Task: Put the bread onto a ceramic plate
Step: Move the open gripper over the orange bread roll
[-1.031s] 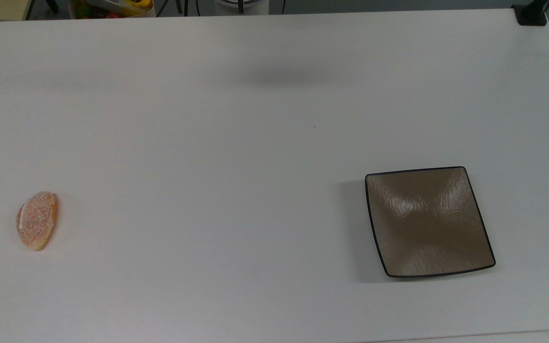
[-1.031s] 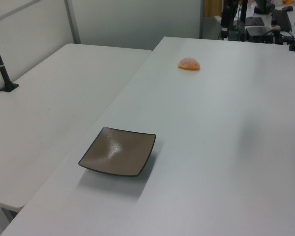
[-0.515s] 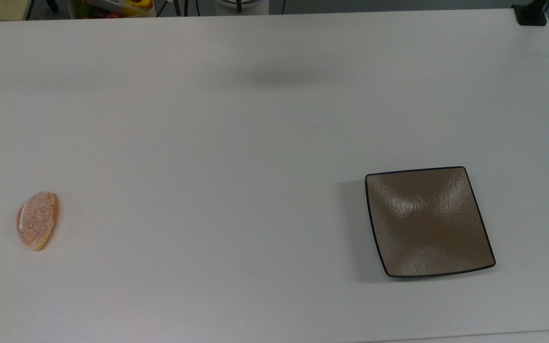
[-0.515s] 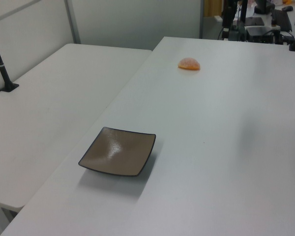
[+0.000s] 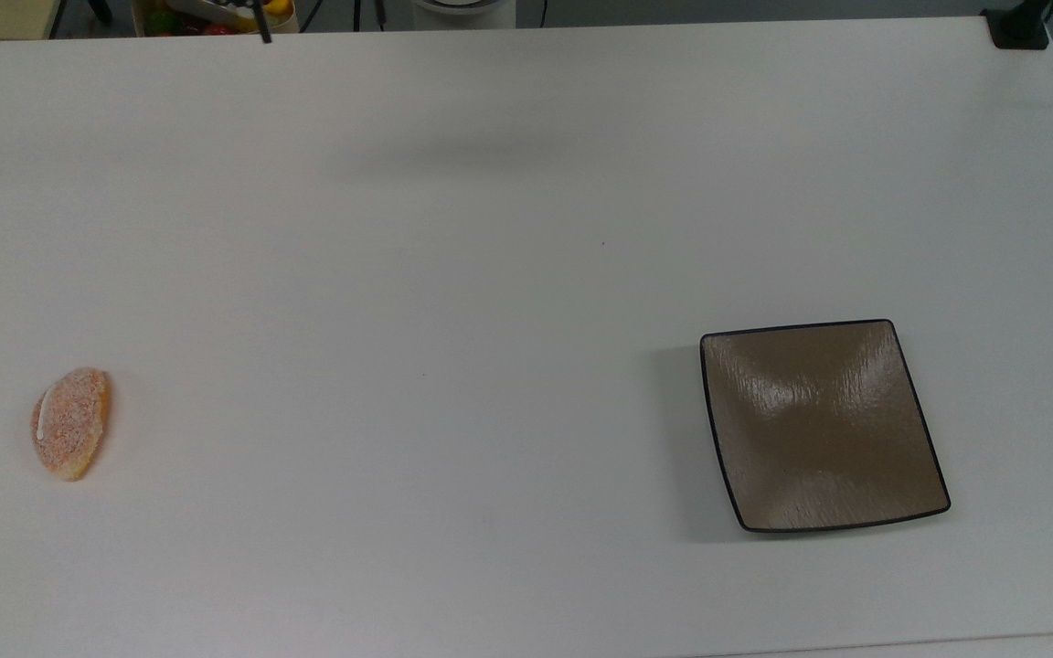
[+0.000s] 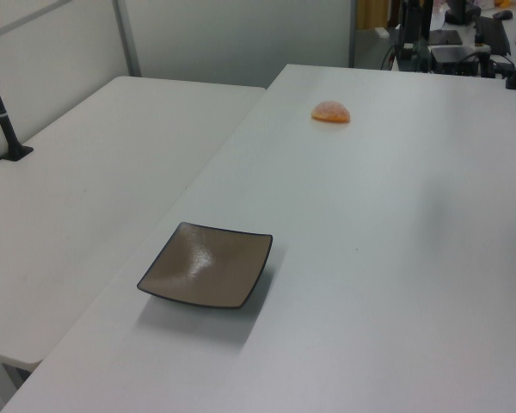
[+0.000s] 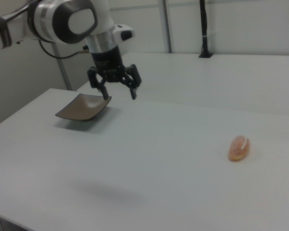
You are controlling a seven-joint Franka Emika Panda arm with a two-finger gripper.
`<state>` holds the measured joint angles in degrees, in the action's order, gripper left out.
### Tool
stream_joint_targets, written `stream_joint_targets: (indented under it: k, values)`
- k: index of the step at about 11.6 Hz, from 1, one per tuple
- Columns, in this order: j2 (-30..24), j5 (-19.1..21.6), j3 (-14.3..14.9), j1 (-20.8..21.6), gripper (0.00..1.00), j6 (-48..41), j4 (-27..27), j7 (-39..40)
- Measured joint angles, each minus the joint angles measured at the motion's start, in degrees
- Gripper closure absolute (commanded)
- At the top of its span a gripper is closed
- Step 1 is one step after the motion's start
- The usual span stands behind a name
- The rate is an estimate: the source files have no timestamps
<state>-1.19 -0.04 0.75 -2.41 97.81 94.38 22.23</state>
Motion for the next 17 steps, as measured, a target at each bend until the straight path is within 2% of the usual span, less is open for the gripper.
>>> stream_joint_targets:
  k: [5, 9, 14, 17]
  values:
    - [7.4, 1.1, 0.2, -6.7, 0.00, 15.3, -0.5, 1.0]
    - [17.0, 1.4, 0.2, -11.1, 0.00, 28.7, -4.8, 1.0]
    - [30.0, 3.9, 0.9, -13.3, 0.00, 38.7, -12.7, 1.0]
    - [35.9, 4.1, 1.9, -13.5, 0.00, 46.2, -14.8, 1.0]
